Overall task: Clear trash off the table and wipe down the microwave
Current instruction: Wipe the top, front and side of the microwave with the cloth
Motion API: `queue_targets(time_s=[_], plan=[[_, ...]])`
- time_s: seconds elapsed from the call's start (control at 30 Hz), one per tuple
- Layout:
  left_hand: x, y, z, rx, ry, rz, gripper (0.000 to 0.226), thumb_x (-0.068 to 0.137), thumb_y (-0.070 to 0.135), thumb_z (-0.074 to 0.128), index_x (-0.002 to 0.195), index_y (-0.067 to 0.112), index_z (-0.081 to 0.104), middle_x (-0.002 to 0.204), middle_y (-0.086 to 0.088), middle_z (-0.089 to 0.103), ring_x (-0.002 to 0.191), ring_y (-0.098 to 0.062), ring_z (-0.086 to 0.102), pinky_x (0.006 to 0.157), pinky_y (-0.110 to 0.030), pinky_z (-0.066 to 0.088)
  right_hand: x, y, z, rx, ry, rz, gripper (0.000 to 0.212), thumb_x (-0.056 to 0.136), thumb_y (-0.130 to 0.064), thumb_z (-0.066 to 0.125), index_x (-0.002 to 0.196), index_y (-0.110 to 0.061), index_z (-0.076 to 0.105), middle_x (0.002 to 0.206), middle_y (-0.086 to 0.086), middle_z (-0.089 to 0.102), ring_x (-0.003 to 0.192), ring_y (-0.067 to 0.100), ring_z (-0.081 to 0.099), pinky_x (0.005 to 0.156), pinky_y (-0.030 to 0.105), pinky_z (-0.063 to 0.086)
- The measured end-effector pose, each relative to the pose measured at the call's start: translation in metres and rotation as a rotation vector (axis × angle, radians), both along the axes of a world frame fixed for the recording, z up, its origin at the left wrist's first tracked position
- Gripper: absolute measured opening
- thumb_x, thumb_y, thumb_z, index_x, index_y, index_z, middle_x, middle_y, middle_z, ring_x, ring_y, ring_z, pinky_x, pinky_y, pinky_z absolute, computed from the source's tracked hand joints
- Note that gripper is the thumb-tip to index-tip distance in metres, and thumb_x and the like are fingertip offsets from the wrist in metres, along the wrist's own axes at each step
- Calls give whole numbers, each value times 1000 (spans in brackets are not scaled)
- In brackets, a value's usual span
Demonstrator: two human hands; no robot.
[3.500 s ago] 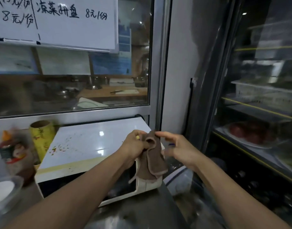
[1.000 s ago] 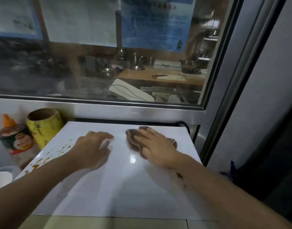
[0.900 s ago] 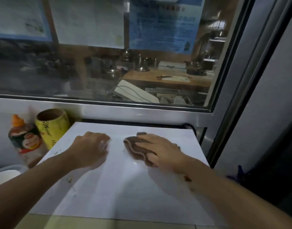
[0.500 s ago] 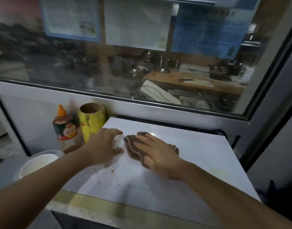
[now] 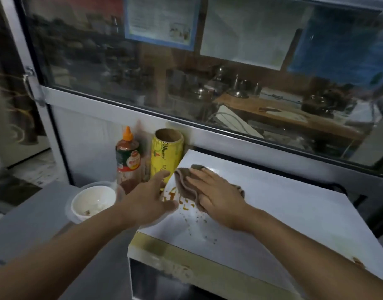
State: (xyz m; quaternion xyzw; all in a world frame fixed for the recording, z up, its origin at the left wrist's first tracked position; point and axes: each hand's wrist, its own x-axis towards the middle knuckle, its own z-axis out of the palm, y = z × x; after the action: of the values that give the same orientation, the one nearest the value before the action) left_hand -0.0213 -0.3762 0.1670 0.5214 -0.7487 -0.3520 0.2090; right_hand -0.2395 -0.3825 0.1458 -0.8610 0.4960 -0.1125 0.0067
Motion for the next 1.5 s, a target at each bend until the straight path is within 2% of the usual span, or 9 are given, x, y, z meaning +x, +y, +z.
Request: queue_targets(time_s=[0.1,0.27,0.4,0.5,0.63,0.93,1.13,1.3,1.5], plan=[[5,0,-1,42,77,-18,82,83,25,69,147,26,17,142,-2,44,123,-15,46,106,-36,39,-18,1,7,58,-47,75,55,90,-31,33,145,-35,27,154,-12,19,140,6,15,116,22,11],[16,3,-6,130,198,-29,84,82,25,69,145,33,15,144,3,40,124,-9,41,104,-32,40,-11,-70,19,29,57,-284,51,95,-20,35,145,-24,29,155,-2,19,141,22,18,115,38,18],[30,15,-6,42,85,-23,76,82,30,68,140,39,19,128,18,49,106,-2,52,88,-20,43,34,-49,8,-4,18,-39,52,89,-35,28,140,-35,33,153,-8,23,140,16,17,115,35,18],[43,25,-4,30,77,13,66,80,21,69,131,37,30,106,14,55,97,-6,56,87,-29,50,30,-11,5,58,-22,161,54,85,-36,28,138,-38,37,151,-14,25,139,6,17,112,25,14],[49,35,-6,19,47,21,69,78,15,70,132,31,30,99,14,55,93,-3,55,86,-25,48,15,-29,25,71,37,-66,52,92,-19,35,143,-27,34,154,-4,22,140,18,20,115,31,17],[58,53,-14,78,116,90,74,75,12,67,136,28,28,107,6,61,101,-16,59,95,-41,49,44,99,7,120,-30,136,51,93,-39,22,143,-48,17,151,-32,0,142,-2,-4,112,17,-4],[55,63,-12,113,110,40,75,75,9,61,138,29,25,111,7,56,98,-15,58,88,-35,49,18,84,20,106,100,-366,50,99,-30,29,148,-33,17,157,-11,2,144,13,0,118,35,8],[53,73,-10,67,112,36,74,79,7,57,141,26,21,127,-6,56,104,-21,57,88,-34,48,84,110,-1,42,56,-173,54,92,-41,24,146,-37,18,157,-12,6,144,14,-3,118,38,6],[41,89,-6,-64,-41,-4,68,79,10,59,139,22,29,129,-4,49,103,-17,51,86,-23,38,9,177,6,-17,151,-277,56,94,-44,34,147,-35,18,157,-11,9,144,12,6,117,32,8]])
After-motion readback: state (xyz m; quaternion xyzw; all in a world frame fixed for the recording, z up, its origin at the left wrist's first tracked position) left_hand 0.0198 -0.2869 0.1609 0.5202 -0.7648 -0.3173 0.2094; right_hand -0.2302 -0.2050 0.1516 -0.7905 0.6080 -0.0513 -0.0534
